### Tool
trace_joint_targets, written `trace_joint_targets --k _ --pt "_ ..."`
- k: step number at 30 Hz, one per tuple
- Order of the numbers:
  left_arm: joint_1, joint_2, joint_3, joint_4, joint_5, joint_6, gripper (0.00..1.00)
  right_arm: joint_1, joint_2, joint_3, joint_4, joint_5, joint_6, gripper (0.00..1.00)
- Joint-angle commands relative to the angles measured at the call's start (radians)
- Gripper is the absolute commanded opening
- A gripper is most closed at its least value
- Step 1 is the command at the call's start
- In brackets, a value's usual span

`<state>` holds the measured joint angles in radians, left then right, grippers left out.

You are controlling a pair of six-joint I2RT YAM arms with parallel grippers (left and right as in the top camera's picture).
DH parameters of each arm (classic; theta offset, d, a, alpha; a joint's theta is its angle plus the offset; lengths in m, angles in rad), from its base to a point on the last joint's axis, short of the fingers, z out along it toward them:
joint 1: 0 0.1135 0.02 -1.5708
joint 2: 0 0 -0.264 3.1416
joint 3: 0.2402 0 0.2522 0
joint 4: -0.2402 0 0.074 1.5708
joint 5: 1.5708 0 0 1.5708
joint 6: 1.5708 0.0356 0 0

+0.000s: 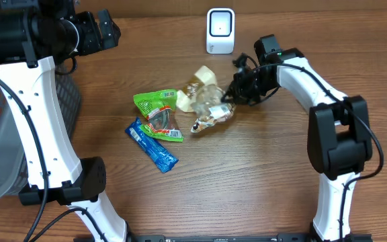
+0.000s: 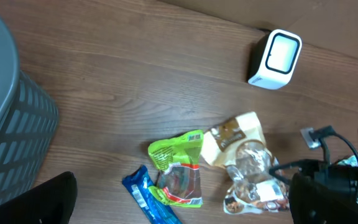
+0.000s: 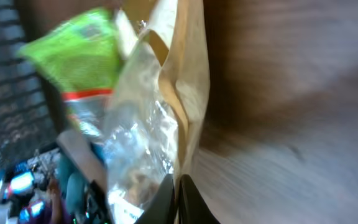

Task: Scan the item barcode
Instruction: 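Reach the right gripper to the brown-and-clear bag and grasp it, then lift the brown-and-clear bag up in front of the scanner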

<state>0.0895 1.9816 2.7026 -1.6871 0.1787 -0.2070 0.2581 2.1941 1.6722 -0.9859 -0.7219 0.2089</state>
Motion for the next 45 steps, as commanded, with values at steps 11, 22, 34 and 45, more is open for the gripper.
trace_joint_targets --k 11,22,34,45 --pt "0.002 0.008 0.000 0.000 -0.006 0.005 1.00 0.002 -0.028 -0.046 0.059 0.309 -0.083 0.85" --pt "0.002 0.008 0.000 0.000 -0.006 0.005 1.00 0.032 0.084 -0.064 0.110 0.074 0.081 0.72" --pt "0.000 0.008 0.000 0.000 -0.006 0.005 1.00 0.130 0.124 -0.069 0.286 -0.098 0.222 0.26" --pt "0.000 0.008 0.000 0.000 -0.006 0.005 1.00 0.093 -0.024 -0.068 0.279 -0.095 0.158 0.04"
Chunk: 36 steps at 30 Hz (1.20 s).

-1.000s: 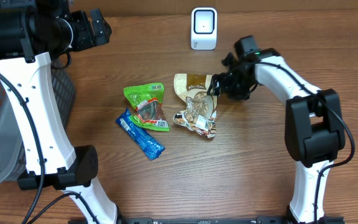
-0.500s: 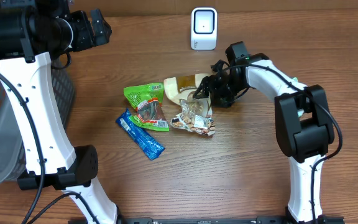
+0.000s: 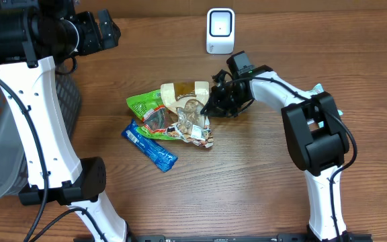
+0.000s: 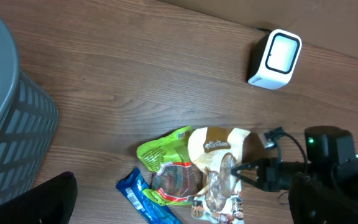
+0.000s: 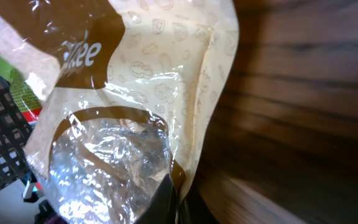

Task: Scan the item barcode
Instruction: 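Lift the brown-and-clear bag up in front of the scanner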

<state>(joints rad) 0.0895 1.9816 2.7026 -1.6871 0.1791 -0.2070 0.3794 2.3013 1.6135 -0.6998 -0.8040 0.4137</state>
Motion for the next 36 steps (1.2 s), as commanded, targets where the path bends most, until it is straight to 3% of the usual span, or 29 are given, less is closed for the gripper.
trace_joint_targets --k 1,6,13,18,23,28,36 --pt "0.000 0.008 0.000 0.000 -0.006 0.005 1.00 -0.032 -0.161 -0.009 -0.010 -0.028 -0.058 0.04" --pt "0.000 0.008 0.000 0.000 -0.006 0.005 1.00 -0.033 -0.313 -0.009 -0.057 -0.065 -0.078 0.04" --pt "0.000 0.008 0.000 0.000 -0.006 0.005 1.00 -0.048 -0.341 -0.009 -0.135 -0.081 -0.097 0.04" --pt "0.000 0.008 0.000 0.000 -0.006 0.005 1.00 -0.097 -0.359 -0.008 -0.032 -0.415 -0.097 0.04" --pt "0.000 0.008 0.000 0.000 -0.006 0.005 1.00 -0.164 -0.416 -0.008 -0.020 -0.528 -0.088 0.04" --pt "0.000 0.008 0.000 0.000 -0.006 0.005 1.00 -0.221 -0.439 -0.008 -0.003 -0.766 -0.095 0.04" --pt "0.002 0.008 0.000 0.000 -0.006 0.005 1.00 -0.244 -0.443 0.011 -0.003 -0.766 -0.019 0.04"
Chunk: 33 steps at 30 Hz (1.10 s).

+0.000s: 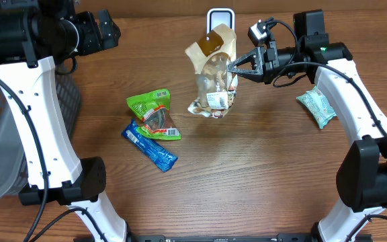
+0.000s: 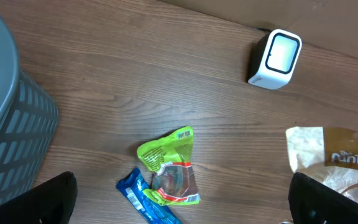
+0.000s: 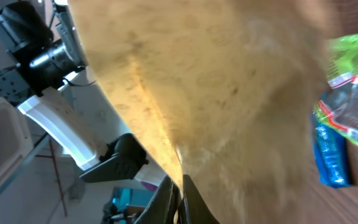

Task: Scan the item barcode
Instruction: 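Lift the brown-and-clear bag up in front of the scanner, then lower the brown-and-clear bag back to mid-table and release it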

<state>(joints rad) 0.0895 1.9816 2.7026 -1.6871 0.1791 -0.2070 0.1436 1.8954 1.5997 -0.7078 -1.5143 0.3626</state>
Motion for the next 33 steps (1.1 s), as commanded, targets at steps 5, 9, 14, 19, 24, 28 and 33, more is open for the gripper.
trace_joint_targets --k 5,9,14,19,24,28,33 --pt "0.002 0.008 0.000 0.000 -0.006 0.005 1.00 -0.027 -0.064 0.083 0.011 -0.056 0.083 0.04" --pt "0.002 0.008 0.000 0.000 -0.006 0.005 1.00 -0.045 -0.104 0.132 0.074 -0.056 0.148 0.04" --pt "0.002 0.008 0.000 0.000 -0.006 0.005 1.00 -0.074 -0.166 0.150 0.230 -0.056 0.273 0.04" --pt "0.002 0.008 0.000 0.000 -0.006 0.005 1.00 -0.088 -0.206 0.150 0.336 -0.056 0.323 0.04" --pt "0.002 0.008 0.000 0.000 -0.006 0.005 1.00 -0.088 -0.207 0.150 0.338 -0.056 0.317 0.04" --pt "0.002 0.008 0.000 0.000 -0.006 0.005 1.00 -0.088 -0.206 0.140 0.321 -0.055 0.252 0.04" --pt "0.002 0.008 0.000 0.000 -0.006 0.005 1.00 -0.088 -0.194 0.086 0.127 0.036 0.078 0.04"
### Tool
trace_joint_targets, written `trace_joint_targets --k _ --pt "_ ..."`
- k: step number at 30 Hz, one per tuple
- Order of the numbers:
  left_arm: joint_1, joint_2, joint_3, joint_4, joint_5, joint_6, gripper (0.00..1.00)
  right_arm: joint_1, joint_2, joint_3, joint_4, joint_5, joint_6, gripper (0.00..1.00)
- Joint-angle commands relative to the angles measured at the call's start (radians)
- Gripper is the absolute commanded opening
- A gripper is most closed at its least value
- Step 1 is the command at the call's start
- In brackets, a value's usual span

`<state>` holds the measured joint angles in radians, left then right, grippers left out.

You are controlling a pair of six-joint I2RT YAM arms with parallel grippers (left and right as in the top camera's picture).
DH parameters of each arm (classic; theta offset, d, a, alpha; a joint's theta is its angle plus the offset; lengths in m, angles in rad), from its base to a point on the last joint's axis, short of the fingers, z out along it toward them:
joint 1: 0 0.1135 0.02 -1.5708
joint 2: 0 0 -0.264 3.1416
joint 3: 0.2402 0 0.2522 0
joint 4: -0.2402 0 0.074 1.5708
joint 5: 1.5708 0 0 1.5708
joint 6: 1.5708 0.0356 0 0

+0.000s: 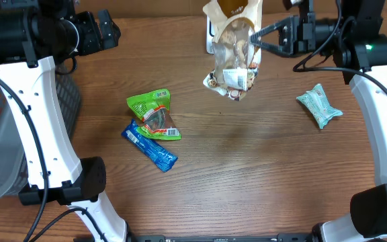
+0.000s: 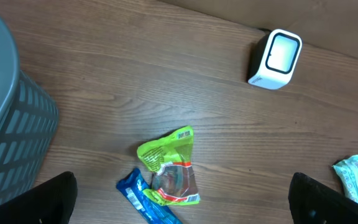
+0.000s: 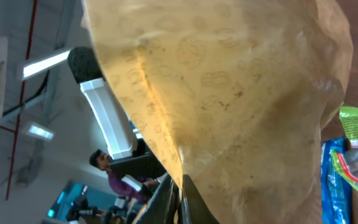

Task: Scan the item barcode
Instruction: 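Lower the brown-and-clear bag back to mid-table and release it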

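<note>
A tan and clear snack bag [image 1: 234,47] with a white label hangs high above the table, in front of the white scanner [image 1: 209,42], which it mostly covers in the overhead view. My right gripper [image 1: 255,35] is shut on the bag's edge; in the right wrist view the bag [image 3: 241,93] fills the frame and the fingers [image 3: 178,202] pinch it. The scanner [image 2: 275,59] stands on the table at the back. My left gripper [image 1: 103,30] is raised at the far left, its fingertips [image 2: 55,196] wide apart, holding nothing.
A green packet [image 1: 154,114] and a blue bar [image 1: 151,146] lie left of the middle. A teal packet [image 1: 320,106] lies at the right. A grey basket [image 2: 8,118] stands at the left edge.
My right gripper has lifted the snack bag higher and a little to the right; it now hangs before the scanner. The left arm has not moved.
My right gripper was at the snack bag in the pile on the table. It then had the bag pinched, pushed leftward onto the green packet. Then it held the bag lifted near the scanner, and now higher in front of it.
</note>
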<state>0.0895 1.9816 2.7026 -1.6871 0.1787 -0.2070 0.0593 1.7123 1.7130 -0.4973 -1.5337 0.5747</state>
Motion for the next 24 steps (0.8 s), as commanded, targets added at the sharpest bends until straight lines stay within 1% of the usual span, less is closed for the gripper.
trace_joint_targets --k 1,3,4,5,7,10,13,16,19,24 --pt "0.002 0.008 0.000 0.000 -0.006 0.005 1.00 -0.004 -0.010 -0.038 -0.141 0.109 -0.172 0.04" --pt "0.002 0.008 0.000 0.000 -0.006 0.005 1.00 -0.004 -0.004 -0.065 -0.301 0.304 -0.250 0.04" --pt "0.002 0.008 0.000 0.000 -0.006 0.005 1.00 -0.003 -0.002 -0.077 -0.396 0.462 -0.288 0.04" --pt "0.002 0.008 0.000 0.000 -0.006 0.005 1.00 0.000 -0.002 -0.080 -0.432 0.529 -0.296 0.04" --pt "0.002 0.008 0.000 0.000 -0.006 0.005 1.00 0.023 -0.002 -0.092 -0.499 0.726 -0.296 0.04" --pt "0.002 0.008 0.000 0.000 -0.006 0.005 1.00 0.090 -0.001 -0.140 -0.510 0.956 -0.286 0.04" --pt "0.002 0.008 0.000 0.000 -0.006 0.005 1.00 0.129 0.001 -0.196 -0.488 1.046 -0.260 0.04" --pt "0.002 0.008 0.000 0.000 -0.006 0.005 1.00 0.166 0.003 -0.301 -0.394 1.109 -0.204 0.04" --pt "0.002 0.008 0.000 0.000 -0.006 0.005 1.00 0.182 0.019 -0.367 -0.344 1.163 -0.172 0.04" --pt "0.002 0.008 0.000 0.000 -0.006 0.005 1.00 0.182 0.085 -0.372 -0.366 1.211 -0.159 0.04"
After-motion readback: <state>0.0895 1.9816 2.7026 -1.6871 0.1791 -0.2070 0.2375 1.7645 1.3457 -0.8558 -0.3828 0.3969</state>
